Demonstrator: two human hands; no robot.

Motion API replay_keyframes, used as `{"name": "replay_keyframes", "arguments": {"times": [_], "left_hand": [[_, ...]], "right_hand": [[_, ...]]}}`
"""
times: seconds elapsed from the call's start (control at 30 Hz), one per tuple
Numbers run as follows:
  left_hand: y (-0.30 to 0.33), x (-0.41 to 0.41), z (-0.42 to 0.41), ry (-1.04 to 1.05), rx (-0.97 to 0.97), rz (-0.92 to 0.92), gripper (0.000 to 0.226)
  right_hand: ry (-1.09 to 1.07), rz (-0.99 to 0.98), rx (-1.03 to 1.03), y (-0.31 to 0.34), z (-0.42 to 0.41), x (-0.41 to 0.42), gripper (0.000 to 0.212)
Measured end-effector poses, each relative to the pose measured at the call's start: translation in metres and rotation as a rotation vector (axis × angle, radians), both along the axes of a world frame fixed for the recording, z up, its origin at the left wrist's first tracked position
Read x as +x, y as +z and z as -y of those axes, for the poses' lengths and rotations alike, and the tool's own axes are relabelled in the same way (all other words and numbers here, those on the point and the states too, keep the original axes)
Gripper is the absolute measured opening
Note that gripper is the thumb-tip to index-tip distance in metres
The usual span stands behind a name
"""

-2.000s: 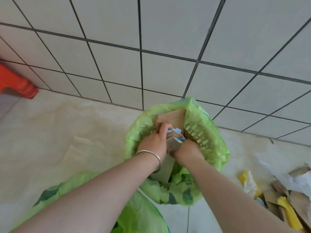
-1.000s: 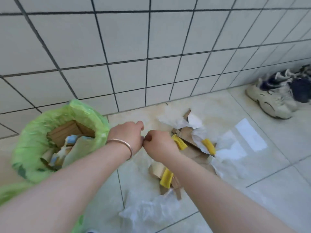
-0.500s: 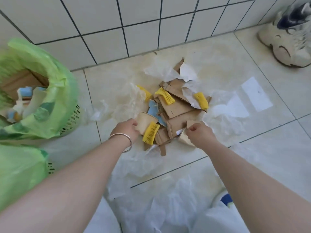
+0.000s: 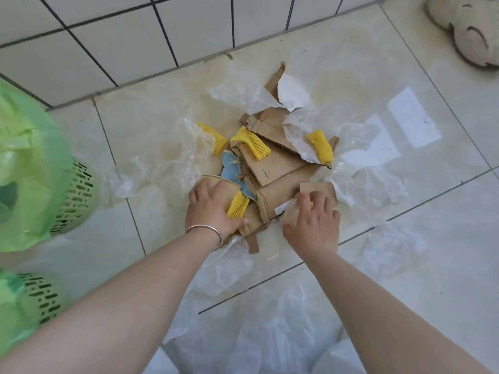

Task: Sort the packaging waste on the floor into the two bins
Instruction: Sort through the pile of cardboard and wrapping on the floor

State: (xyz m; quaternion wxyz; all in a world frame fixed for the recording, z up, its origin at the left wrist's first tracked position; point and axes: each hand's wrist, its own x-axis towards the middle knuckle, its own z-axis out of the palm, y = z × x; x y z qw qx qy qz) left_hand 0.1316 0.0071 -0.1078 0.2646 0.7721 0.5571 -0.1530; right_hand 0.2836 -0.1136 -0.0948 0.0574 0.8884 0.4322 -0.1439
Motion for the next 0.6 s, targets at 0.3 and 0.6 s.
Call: {"name": "replay_keyframes", "arguments": {"times": [0.3, 0.6], "left_hand": [[-0.004, 0.004, -0.011, 0.061, -0.049, 0.019, 0.093], [-0.005, -0.002, -0.010, 0.307, -0.030, 0.163, 0.069]], "right_hand": [[0.008, -0.202, -0.216, -0.009, -0.005, 0.028, 0.113], [0.002, -0.158, 0.070, -0.003, -0.003, 0.026, 0.064]]}}
